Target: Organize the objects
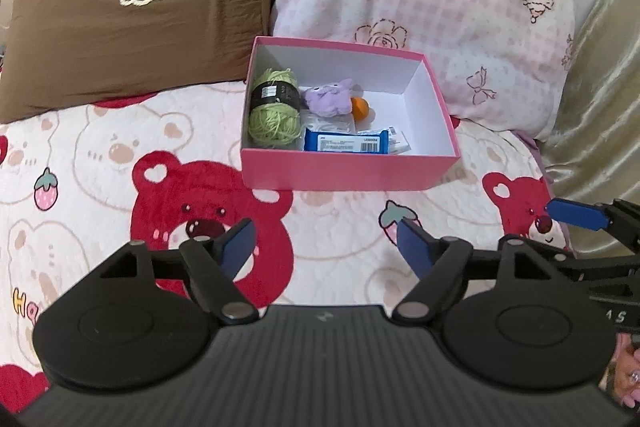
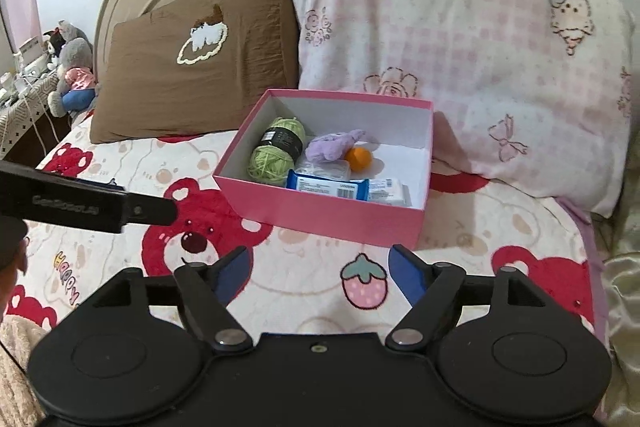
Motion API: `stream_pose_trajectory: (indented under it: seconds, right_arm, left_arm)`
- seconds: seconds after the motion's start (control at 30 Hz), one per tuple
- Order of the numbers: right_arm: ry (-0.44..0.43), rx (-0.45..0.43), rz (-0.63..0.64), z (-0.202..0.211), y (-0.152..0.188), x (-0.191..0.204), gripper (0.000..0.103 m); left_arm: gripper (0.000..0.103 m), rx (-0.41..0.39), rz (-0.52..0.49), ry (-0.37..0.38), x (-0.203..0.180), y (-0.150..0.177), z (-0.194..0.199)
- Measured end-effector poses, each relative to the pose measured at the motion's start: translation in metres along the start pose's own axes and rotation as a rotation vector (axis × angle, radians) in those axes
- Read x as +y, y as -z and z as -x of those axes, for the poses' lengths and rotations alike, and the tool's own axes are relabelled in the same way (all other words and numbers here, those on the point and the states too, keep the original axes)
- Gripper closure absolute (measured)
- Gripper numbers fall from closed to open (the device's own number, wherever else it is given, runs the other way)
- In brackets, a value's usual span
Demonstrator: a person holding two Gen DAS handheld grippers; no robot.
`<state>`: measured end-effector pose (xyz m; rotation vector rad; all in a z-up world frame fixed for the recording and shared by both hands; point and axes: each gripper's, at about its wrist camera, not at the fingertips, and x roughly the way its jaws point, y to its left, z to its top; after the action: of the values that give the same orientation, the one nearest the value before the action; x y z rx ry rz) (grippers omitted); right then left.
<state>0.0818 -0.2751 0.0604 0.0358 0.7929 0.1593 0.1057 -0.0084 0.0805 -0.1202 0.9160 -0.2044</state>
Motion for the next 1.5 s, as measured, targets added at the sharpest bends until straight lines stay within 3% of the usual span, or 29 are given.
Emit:
stream_pose_trajectory:
  seconds: [0.2,0.3,0.67,0.8,1.2,1.5]
  right_arm:
    - [0.019,-0.010,-0.024,0.011,0.005,0.000,0.010]
    - [0.034,0.004,-0.034,0.010,0.007,0.000,0.010]
    - [0.087,0.064,-0.068,0.003,0.014,0.000,0.007]
    - [0.102,0.079,-0.076,0.002,0.016,0.001,0.007]
    - [0.140,0.107,-0.061,0.001,0.020,0.007,0.007]
    - [0.144,0.123,-0.094,-0.001,0.022,0.002,0.007]
  left_arm:
    - [0.013,-0.002,-0.006,-0.017,0.007,0.012,0.007]
    - [0.005,0.001,-0.009,-0.023,0.011,0.017,0.006]
    - [0.001,0.021,0.003,-0.071,0.021,0.028,0.003]
    - [0.000,0.082,-0.001,-0.103,0.022,0.031,-0.001]
    - [0.000,0.132,0.004,-0.181,0.024,0.038,-0.005]
    - [0.000,0.119,0.027,-0.186,0.025,0.040,-0.001]
